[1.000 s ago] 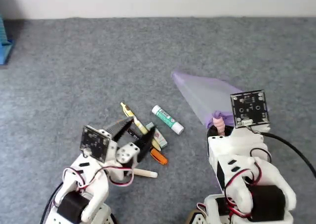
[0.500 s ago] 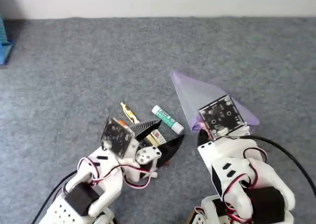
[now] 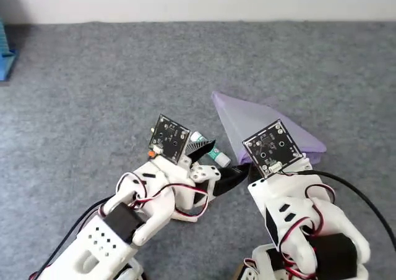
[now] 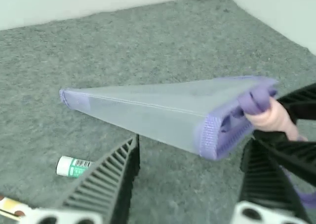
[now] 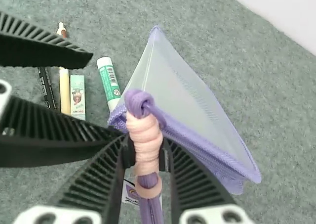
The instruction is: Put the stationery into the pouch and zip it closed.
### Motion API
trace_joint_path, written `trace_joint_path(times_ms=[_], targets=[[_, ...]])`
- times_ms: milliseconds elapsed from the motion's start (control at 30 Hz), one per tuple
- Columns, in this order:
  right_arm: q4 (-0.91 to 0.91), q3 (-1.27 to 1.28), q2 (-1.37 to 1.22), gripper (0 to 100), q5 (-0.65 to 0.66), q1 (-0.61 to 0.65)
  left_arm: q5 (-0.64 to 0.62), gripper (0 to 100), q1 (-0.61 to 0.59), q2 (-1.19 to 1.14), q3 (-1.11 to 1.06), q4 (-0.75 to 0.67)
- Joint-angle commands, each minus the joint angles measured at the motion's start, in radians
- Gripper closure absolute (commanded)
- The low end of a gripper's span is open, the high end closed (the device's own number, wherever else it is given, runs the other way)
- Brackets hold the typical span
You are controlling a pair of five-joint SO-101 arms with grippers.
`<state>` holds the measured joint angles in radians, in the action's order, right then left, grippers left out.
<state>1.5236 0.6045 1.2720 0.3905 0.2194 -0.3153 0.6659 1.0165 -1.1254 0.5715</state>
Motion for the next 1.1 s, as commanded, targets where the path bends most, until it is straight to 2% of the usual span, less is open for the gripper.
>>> trace_joint_path(times_ms=[0, 233, 567, 833, 1067], targets=[[-0.012, -0.054, -0.004, 99.1, 0.008, 0.005, -0.014, 68, 0.002, -0.035, 0.058, -0.043], [-0.012, -0.054, -0.004, 99.1, 0.008, 0.004, -0.015, 68, 0.000, -0.057, 0.054, -0.043], [-0.010, -0.048, -0.005, 99.1, 0.008, 0.010, -0.014, 80, -0.025, -0.054, 0.059, -0.046], [0.071, -0.051, -0.004, 99.1, 0.006, 0.012, -0.014, 80, -0.020, -0.058, 0.061, -0.048], [0.064, -0.051, -0.004, 99.1, 0.005, 0.013, -0.012, 80, -0.017, -0.060, 0.058, -0.097]])
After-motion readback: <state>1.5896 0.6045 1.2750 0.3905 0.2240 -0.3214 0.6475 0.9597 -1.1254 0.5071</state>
